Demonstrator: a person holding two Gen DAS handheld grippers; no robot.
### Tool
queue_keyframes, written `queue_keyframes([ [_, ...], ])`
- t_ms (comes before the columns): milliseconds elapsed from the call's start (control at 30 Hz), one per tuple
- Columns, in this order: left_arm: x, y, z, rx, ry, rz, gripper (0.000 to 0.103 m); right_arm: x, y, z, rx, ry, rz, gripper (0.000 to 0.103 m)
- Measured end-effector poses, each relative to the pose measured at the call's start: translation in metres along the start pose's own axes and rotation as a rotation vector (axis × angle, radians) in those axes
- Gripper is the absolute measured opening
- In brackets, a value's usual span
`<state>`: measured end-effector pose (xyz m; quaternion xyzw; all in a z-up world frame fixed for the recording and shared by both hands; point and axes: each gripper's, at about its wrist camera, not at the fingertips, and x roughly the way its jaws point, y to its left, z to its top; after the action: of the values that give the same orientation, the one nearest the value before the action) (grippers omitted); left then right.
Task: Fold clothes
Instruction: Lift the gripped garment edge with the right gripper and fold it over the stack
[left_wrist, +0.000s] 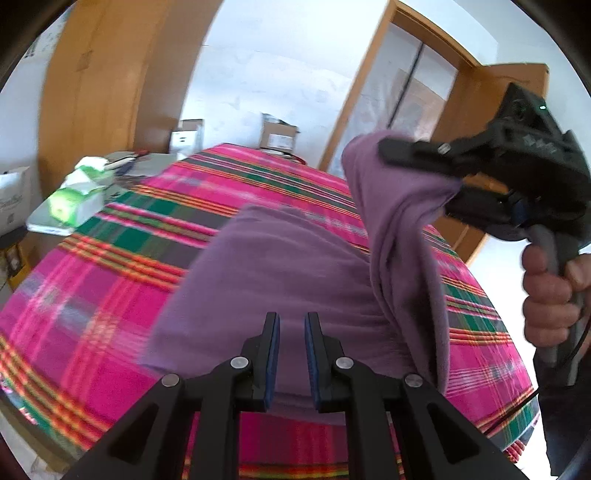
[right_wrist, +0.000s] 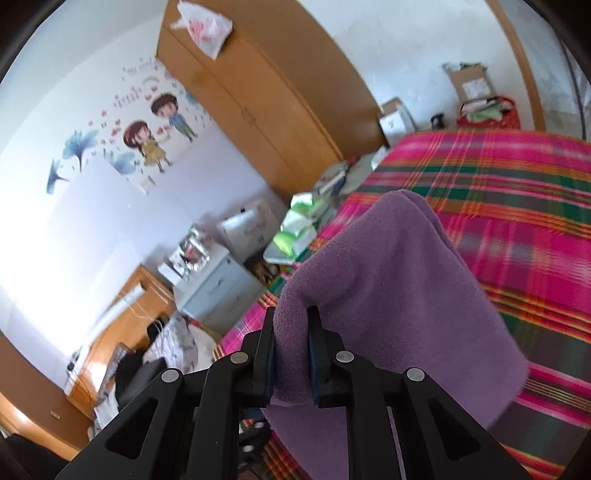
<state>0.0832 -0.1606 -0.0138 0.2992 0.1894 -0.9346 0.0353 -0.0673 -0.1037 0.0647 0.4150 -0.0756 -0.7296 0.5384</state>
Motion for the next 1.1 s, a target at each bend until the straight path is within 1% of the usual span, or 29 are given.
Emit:
queue_keyframes([
  [67,-0.002,0.009,0.0,-0.014,-0.002,0.012,0.014,0.021,0.0,0.0,-0.009,0.036,-0.009,0.018],
  [133,-0.002,0.014,0.001,-0.019,-0.003,0.014,0.014,0.041,-0.002,-0.001,-0.005,0.073,-0.012,0.022],
  [200,-0.004,0.019,0.001,-0.021,-0.007,0.01,0.014,0.055,-0.005,-0.003,0.004,0.095,-0.009,0.034],
  [267,-0.005,0.021,0.001,-0.02,-0.013,-0.001,0.017,0.062,-0.006,-0.005,0.014,0.097,0.004,0.036],
  [333,-0.006,0.024,0.002,-0.026,-0.022,-0.016,0.024,0.061,-0.006,-0.007,0.018,0.088,0.017,0.037],
  [367,-0.006,0.026,0.003,-0.029,-0.027,-0.03,0.025,0.058,-0.005,-0.008,0.019,0.081,0.021,0.037],
  [433,-0.006,0.028,0.004,-0.036,-0.037,-0.059,0.03,0.046,-0.007,-0.012,0.02,0.051,0.023,0.037],
  [500,-0.005,0.032,0.006,-0.047,-0.036,-0.083,0.034,0.032,-0.011,-0.017,0.03,0.022,0.016,0.037],
  [700,0.011,0.047,0.021,-0.102,-0.037,-0.127,0.035,-0.009,-0.034,-0.041,0.095,-0.047,-0.009,0.037],
  [833,0.02,0.053,0.031,-0.132,-0.046,-0.157,0.042,-0.029,-0.052,-0.059,0.15,-0.074,-0.024,0.037],
  [900,0.03,0.054,0.034,-0.147,-0.027,-0.169,0.043,-0.035,-0.059,-0.065,0.173,-0.082,-0.028,0.037],
  [967,0.043,0.058,0.036,-0.179,0.013,-0.183,0.043,-0.04,-0.067,-0.07,0.198,-0.09,-0.03,0.037],
  [1000,0.051,0.061,0.036,-0.21,0.043,-0.188,0.036,-0.042,-0.07,-0.071,0.208,-0.094,-0.031,0.037],
  [1033,0.054,0.062,0.036,-0.231,0.055,-0.206,0.014,-0.044,-0.073,-0.073,0.217,-0.097,-0.032,0.037],
  [1067,0.054,0.062,0.036,-0.248,0.056,-0.232,0.012,-0.046,-0.076,-0.075,0.226,-0.1,-0.033,0.037],
  [1100,0.049,0.061,0.037,-0.249,0.036,-0.243,0.012,-0.048,-0.078,-0.077,0.231,-0.105,-0.034,0.037],
])
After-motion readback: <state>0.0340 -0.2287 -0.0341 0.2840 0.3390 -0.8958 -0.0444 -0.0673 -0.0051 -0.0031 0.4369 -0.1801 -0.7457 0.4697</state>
